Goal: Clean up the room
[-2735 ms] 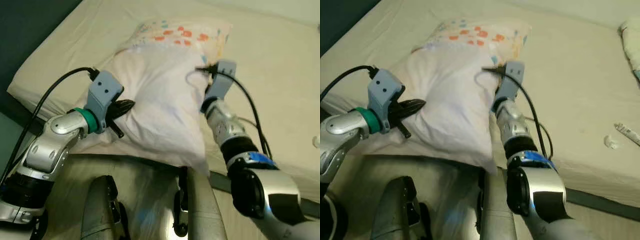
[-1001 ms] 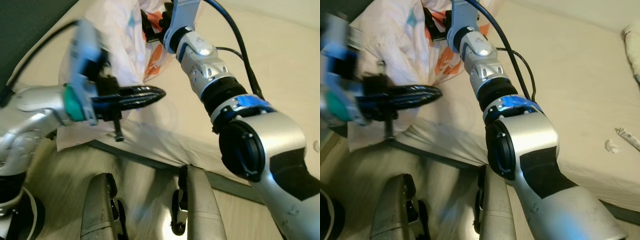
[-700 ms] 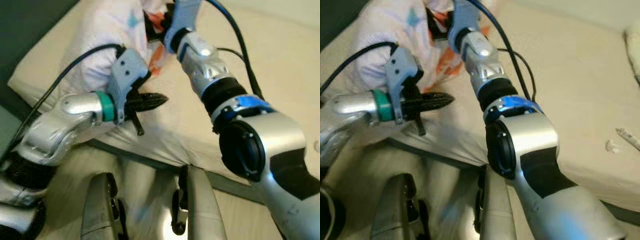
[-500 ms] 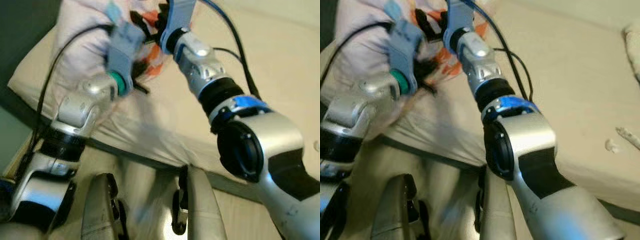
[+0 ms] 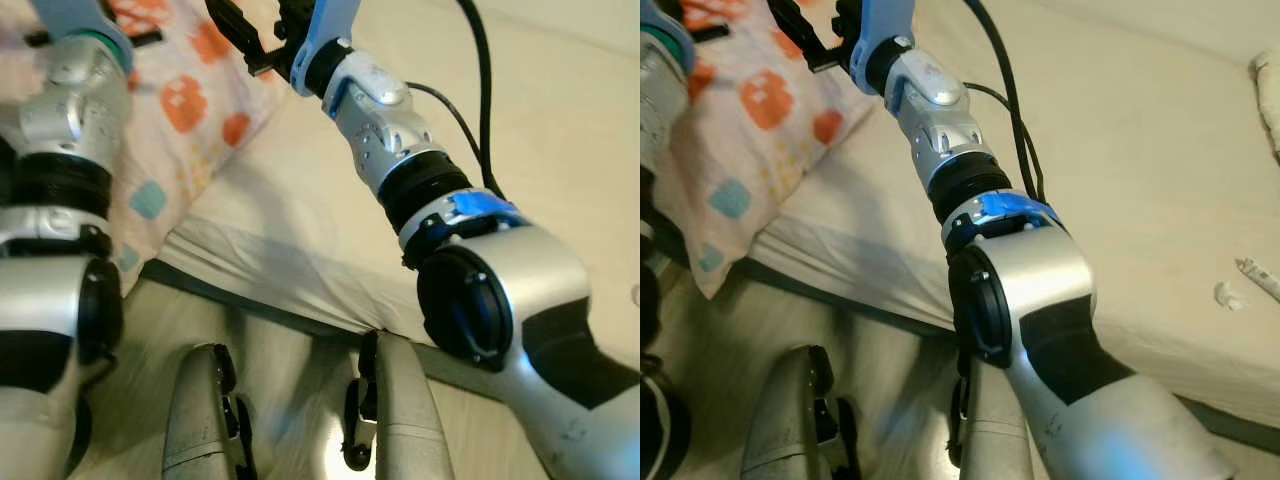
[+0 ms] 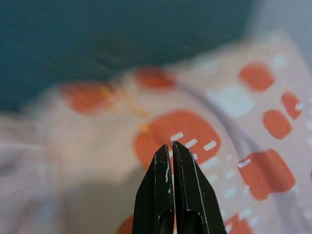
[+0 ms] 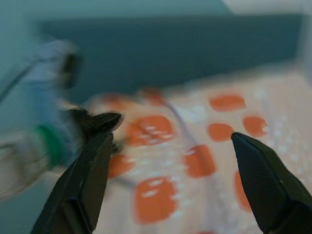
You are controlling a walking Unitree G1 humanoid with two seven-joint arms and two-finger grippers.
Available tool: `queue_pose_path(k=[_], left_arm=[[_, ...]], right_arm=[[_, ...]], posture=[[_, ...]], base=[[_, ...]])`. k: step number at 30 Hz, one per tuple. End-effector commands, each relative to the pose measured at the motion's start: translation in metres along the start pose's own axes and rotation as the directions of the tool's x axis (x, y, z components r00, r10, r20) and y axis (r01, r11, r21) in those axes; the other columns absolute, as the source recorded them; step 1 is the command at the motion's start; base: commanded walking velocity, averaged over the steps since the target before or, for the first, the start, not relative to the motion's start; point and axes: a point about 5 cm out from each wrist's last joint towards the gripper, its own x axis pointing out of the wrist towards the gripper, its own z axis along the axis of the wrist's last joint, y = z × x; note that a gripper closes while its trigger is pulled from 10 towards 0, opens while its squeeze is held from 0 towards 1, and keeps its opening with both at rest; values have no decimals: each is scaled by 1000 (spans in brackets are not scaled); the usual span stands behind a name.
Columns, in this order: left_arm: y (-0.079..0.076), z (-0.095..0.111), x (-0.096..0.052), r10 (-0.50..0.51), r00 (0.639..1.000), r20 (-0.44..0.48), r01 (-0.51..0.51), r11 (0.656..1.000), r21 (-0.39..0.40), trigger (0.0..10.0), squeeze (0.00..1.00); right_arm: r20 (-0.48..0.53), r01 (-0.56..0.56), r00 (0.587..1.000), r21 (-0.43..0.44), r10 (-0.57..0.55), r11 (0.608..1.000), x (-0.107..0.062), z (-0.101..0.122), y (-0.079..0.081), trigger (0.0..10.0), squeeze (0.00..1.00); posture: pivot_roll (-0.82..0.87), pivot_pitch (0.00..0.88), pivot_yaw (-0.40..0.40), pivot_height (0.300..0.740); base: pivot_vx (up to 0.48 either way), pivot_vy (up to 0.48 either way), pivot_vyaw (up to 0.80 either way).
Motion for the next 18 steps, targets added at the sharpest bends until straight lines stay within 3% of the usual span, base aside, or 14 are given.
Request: queue_pose_path(k=[1, 2, 4, 5, 6, 8, 9, 10, 11, 12, 14, 15, 18], left_arm=[[7, 0, 2, 38, 999, 17, -38, 999, 13, 10000, 0], [7, 0, 2, 38, 999, 17, -38, 999, 13, 10000, 0], [-1, 0, -2, -93, 993, 68, 94, 996, 0, 10000, 0], [-1, 0, -2, -93, 993, 68, 94, 996, 0, 10000, 0], [-12, -2, -12, -230, 968, 104, 229, 973, 21, 10000, 0], [-12, -2, -12, -230, 968, 104, 229, 973, 21, 10000, 0], [-24, -9, -29, -376, 917, 134, 371, 927, 59, 10000, 0], [-38, -26, -59, -540, 831, 130, 531, 841, 104, 10000, 0], [-38, -26, -59, -540, 831, 130, 531, 841, 104, 10000, 0], [-46, -38, -83, -638, 761, 115, 628, 769, 118, 10000, 0], [-46, -38, -83, -638, 761, 115, 628, 769, 118, 10000, 0], [-50, -47, -102, -687, 719, 108, 677, 727, 113, 10000, 0], [-53, -53, -115, -704, 701, 112, 698, 710, 89, 10000, 0]], right_arm=[[12, -24, 1000, 2, 24, 1000, -6, -5, 2, 10000, 0], [12, -24, 1000, 2, 24, 1000, -6, -5, 2, 10000, 0], [29, 92, 995, 37, -93, 995, -23, -12, -9, 10000, 0], [29, 92, 995, 37, -93, 995, -23, -12, -9, 10000, 0], [27, 197, 980, 48, -199, 979, -36, -16, -19, 10000, 0], [27, 197, 980, 48, -199, 979, -36, -16, -19, 10000, 0], [20, 298, 954, 33, -299, 954, -52, -21, -28, 10000, 0], [5, 413, 911, 8, -413, 911, -74, -26, -35, 10000, 0], [5, 413, 911, 8, -413, 911, -74, -26, -35, 10000, 0], [-4, 479, 878, -12, -479, 878, -89, -29, -37, 10000, 0], [-4, 479, 878, -12, -479, 878, -89, -29, -37, 10000, 0], [0, 518, 855, -29, -518, 855, -99, -30, -38, 10000, 0], [11, 554, 832, -59, -554, 831, -112, -29, -39, 10000, 0]], posture=[[6, 187, -22, 583], [6, 187, -22, 583], [2, 193, -22, 583], [2, 193, -22, 583], [6, 194, -24, 583], [6, 194, -24, 583], [9, 194, -27, 583], [3, 191, -31, 583], [3, 191, -31, 583], [3, 191, -31, 583], [3, 191, -31, 583], [-2, 185, -30, 583], [-9, 178, -34, 583]], base=[[0, 0, 0], [0, 0, 0], [0, 0, 0], [0, 0, 0], [0, 0, 0], [0, 0, 0], [0, 0, 0], [0, 0, 0], [0, 0, 0], [0, 0, 0], [0, 0, 0], [0, 0, 0], [0, 0, 0]])
